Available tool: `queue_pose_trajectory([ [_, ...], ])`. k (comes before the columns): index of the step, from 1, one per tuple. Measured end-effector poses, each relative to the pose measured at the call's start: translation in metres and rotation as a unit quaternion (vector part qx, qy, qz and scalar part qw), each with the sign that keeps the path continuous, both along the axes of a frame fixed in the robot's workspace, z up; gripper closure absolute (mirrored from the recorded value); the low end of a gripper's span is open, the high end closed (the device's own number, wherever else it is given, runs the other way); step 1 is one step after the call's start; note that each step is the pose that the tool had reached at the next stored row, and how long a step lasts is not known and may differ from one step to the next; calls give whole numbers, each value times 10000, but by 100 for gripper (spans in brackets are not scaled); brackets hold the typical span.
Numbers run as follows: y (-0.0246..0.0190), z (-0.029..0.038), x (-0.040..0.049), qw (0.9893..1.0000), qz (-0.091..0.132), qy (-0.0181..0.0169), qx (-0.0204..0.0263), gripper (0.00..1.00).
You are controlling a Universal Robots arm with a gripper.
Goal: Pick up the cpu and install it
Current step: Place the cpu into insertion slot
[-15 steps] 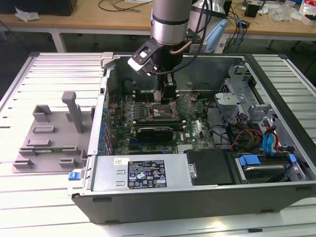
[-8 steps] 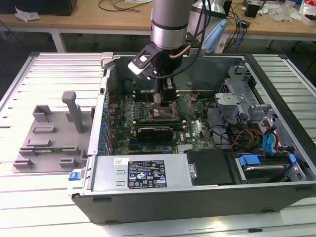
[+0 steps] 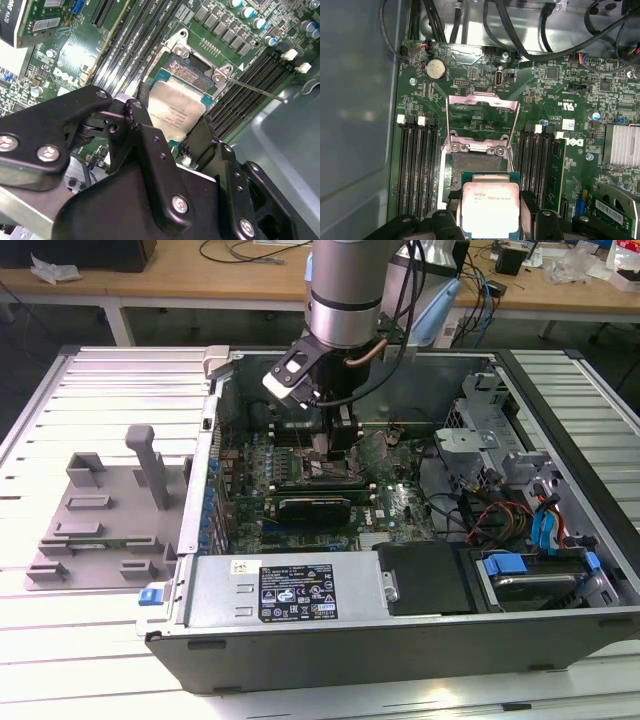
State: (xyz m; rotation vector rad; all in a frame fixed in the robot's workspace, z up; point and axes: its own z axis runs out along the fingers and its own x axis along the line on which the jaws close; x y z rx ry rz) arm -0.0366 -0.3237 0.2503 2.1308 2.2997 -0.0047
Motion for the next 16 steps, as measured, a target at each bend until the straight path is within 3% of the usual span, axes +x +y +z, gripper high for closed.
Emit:
queue_pose_trajectory([
  [11, 2, -90, 41, 10000, 0, -1, 0, 45],
  [16, 4, -196, 51, 10000, -3, -1, 0, 45],
])
